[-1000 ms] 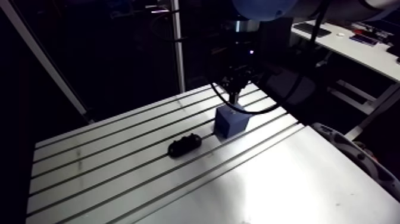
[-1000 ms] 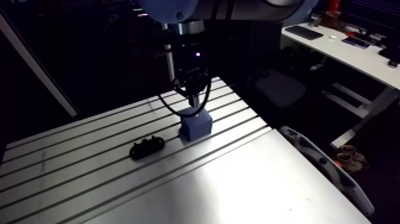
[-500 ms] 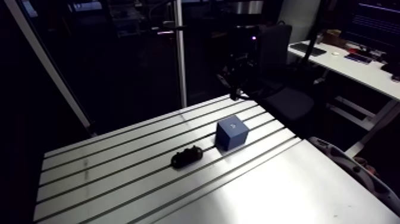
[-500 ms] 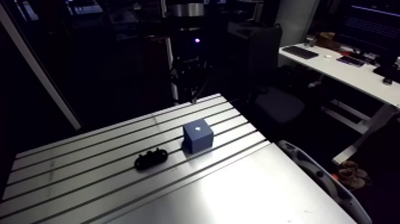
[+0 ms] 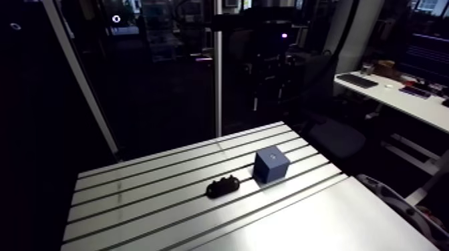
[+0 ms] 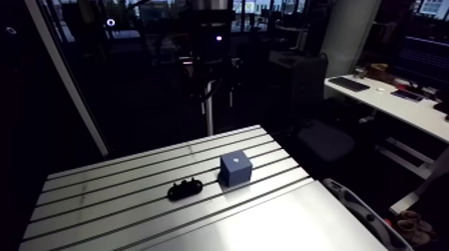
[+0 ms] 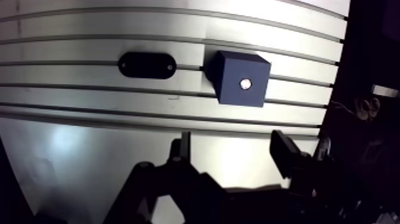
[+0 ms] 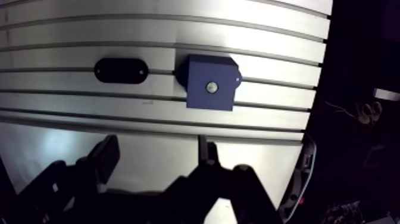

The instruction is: Pick up the M10 bolt and insert it into the hex recess until seated.

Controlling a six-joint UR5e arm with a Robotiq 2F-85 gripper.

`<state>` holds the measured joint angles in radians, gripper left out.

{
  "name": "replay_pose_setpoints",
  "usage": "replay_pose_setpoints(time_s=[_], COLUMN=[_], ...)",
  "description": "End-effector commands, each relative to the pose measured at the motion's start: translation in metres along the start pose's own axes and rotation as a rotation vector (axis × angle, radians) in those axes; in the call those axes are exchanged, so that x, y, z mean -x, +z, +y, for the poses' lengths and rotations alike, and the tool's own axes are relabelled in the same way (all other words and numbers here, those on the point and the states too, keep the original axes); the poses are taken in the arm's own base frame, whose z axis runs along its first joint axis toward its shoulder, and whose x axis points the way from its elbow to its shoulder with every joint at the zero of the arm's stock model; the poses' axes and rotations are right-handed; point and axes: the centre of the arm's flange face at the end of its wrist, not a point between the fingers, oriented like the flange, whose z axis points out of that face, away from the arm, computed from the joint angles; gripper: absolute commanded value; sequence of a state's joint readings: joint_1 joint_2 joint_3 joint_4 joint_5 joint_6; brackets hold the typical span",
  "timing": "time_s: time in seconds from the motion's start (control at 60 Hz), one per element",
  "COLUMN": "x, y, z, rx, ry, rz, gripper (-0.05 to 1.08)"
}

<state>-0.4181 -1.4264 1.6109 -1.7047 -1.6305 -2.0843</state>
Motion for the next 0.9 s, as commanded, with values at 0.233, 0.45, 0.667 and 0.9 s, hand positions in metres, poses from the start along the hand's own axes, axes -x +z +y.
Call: replay_pose_setpoints(time_s=[0.233, 0.45, 0.667, 0.9], x=[0.000, 0.003, 0.010, 0.017], y=[-0.053, -0.085, -0.109, -0.121], z=[-0.101, -0.143, -0.148, -0.150], rx=[0.006, 0.009, -0.025, -0.032], ry=[0.121, 0.080, 0.079, 0.077], rz=[0.003, 0.035, 0.075, 0.054], gripper=[0.00, 0.01, 0.01, 0.01])
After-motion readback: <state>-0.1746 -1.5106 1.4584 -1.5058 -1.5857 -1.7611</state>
